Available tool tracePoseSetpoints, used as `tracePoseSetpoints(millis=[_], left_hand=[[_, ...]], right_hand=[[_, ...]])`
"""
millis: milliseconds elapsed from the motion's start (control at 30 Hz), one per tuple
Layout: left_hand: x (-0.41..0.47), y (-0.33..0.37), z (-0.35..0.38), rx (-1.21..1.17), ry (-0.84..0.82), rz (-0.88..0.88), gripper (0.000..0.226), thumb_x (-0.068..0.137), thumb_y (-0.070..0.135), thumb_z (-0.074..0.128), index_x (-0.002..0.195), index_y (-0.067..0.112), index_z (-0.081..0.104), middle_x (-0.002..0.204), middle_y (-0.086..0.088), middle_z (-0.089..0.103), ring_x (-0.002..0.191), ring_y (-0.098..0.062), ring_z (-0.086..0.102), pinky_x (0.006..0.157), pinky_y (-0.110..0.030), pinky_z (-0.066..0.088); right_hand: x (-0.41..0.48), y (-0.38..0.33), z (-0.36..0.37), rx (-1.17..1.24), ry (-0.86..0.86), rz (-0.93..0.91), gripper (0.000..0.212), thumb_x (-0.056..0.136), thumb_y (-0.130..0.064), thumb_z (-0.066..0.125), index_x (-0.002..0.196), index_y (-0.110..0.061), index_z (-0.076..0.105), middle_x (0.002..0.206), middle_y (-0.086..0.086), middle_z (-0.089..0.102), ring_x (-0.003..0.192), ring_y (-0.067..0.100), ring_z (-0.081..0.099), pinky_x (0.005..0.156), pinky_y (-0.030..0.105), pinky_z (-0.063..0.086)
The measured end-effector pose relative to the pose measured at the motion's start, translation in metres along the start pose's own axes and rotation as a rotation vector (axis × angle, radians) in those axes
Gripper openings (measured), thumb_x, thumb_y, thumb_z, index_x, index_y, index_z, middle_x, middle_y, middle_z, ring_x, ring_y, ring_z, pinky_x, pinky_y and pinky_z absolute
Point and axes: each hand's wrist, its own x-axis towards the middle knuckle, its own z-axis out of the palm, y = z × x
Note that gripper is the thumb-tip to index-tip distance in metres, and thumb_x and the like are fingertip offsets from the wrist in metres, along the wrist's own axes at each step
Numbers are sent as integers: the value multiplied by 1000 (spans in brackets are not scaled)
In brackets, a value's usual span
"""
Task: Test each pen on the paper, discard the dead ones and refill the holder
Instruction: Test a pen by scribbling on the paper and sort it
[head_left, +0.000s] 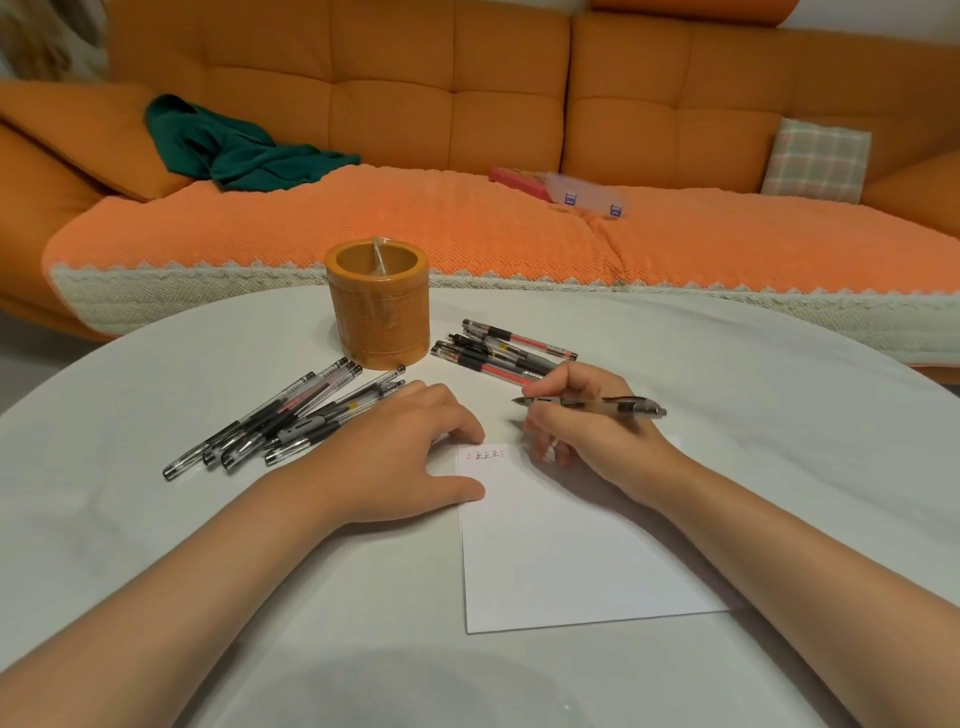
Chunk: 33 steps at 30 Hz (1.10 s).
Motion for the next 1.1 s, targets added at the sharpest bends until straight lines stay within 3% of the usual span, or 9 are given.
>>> tracePoseSetpoints(millis=[67,200,333,533,733,1100], left_hand=[[0,-1,1,-4,0,11,43,79,59,68,117,42,57,108,24,49,108,1,41,92,-29,44],[0,-1,5,-4,15,53,40,79,58,63,115,44,54,107,24,50,105,0,41,89,-27,43],[-2,0,8,19,52,69,35,82,52,62,116,42,56,109,24,52,102,-2,41,85,-24,40],[0,6,22,36,168,41,38,87,59,60,118,38,65,105,20,53,98,-2,39,76,-25,40],[-1,6,24,36,169,36,39,85,61,59,118,39,63,105,21,51,100,-3,39,78,-25,41],[-1,9,22,19,137,36,36,88,57,60,121,43,61,105,20,50,98,-3,36,76,-23,35]], right_hand=[[0,0,0,-61,4,-2,9,87,2,61,84,-7,61,65,19,65,55,27,60,51,28,43],[0,-1,2,-196,17,-38,15,83,-6,65,70,-8,59,57,13,65,49,23,58,55,29,47],[-1,0,7,-198,-61,-39,15,82,1,67,72,-5,58,54,7,65,47,19,60,51,23,47],[2,3,5,-185,-21,-57,21,80,6,67,66,0,53,50,-2,57,43,11,51,47,20,40],[0,7,1,-216,-56,-68,23,78,0,69,63,-7,53,54,2,55,51,17,45,52,29,36],[2,6,2,-281,-102,-77,28,81,1,69,63,-12,52,54,-8,50,51,10,40,50,22,33]])
